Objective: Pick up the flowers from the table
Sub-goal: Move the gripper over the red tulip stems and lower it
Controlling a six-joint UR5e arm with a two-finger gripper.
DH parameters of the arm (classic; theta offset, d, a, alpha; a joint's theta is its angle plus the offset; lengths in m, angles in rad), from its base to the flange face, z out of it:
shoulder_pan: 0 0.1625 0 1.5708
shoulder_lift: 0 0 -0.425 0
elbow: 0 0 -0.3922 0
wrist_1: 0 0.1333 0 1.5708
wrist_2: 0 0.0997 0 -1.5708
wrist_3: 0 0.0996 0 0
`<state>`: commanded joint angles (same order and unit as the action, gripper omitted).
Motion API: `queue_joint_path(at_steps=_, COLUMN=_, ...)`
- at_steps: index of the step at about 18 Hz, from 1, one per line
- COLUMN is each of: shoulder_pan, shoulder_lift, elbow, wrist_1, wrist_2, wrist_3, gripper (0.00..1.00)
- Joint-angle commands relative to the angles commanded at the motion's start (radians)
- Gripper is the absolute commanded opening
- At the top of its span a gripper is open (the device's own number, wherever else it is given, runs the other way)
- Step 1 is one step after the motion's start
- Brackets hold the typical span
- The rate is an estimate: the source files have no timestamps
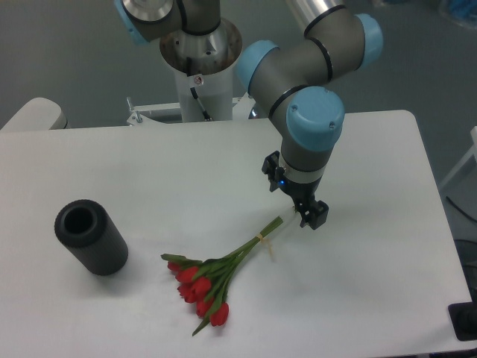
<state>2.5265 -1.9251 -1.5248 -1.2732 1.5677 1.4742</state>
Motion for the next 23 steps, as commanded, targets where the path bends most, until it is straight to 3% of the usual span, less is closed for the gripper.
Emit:
queue_joint_path(at_steps=11, shoulder_pan=-0.011, shoulder_lift=-0.020, elbow=-0.012, wrist_1=0.009, wrist_2=0.000, wrist_3=-0.029, gripper=1.00)
queue_joint_path(at_steps=13, shoulder_pan=-0.029, shoulder_lift=-0.028, elbow=-0.028, wrist_1=0.038, wrist_2=0.000, wrist_3=-0.057, gripper=1.00)
queue_joint_path(at_steps=18, shoulder_pan=-0.054, shoulder_lift=-0.051, elbow=-0.116, wrist_1=0.184, wrist_2=0.000, wrist_3=-0.072, gripper=1.00)
queue_joint_path(at_steps=23, shoulder_pan=-0.087, shoulder_lift=-0.094, elbow=-0.132, wrist_1=0.244, wrist_2=-0.003, wrist_3=-0.130, gripper=1.00)
